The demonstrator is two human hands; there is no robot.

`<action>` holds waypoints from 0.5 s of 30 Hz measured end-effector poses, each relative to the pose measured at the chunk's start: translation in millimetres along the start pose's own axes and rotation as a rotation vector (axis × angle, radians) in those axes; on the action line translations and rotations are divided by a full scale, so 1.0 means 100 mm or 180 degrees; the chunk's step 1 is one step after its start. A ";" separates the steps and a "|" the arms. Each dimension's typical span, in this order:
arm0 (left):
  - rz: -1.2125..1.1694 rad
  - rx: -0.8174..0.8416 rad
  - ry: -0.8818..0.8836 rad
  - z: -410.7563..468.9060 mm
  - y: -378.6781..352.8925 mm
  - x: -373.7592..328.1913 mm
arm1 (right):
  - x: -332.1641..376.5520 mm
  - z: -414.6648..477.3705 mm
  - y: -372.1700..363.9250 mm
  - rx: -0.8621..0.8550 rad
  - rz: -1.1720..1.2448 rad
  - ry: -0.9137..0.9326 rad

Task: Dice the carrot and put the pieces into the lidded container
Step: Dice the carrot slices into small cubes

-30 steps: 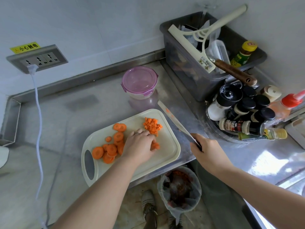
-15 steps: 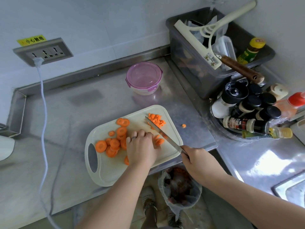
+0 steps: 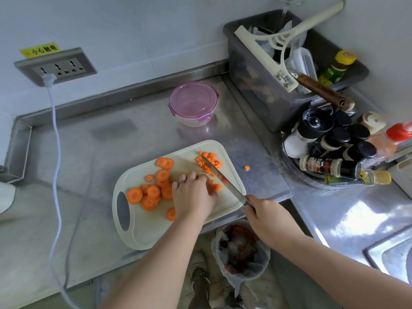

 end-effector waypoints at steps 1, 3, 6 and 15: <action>-0.0003 -0.0013 -0.0003 0.00 0.00 0.00 | -0.01 0.00 0.01 -0.0008 0.0007 -0.0004; 0.0001 -0.0020 0.0007 0.00 -0.01 0.00 | -0.01 0.01 0.02 0.0010 -0.0010 0.0016; 0.0031 -0.0038 0.0026 -0.01 0.00 0.01 | -0.01 0.02 0.00 0.0040 -0.0048 0.0037; 0.0176 0.0036 -0.0210 0.00 0.01 0.10 | -0.06 -0.01 -0.02 0.0074 -0.0223 0.0062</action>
Point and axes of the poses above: each hand's wrist, its own z-axis towards the middle knuckle, its own y-axis out of the back of the hand, x = y × z, the point moved 5 cm from there along z, towards the middle knuckle, and after that the axes turned 3 degrees about z, right-handed, at the moved point
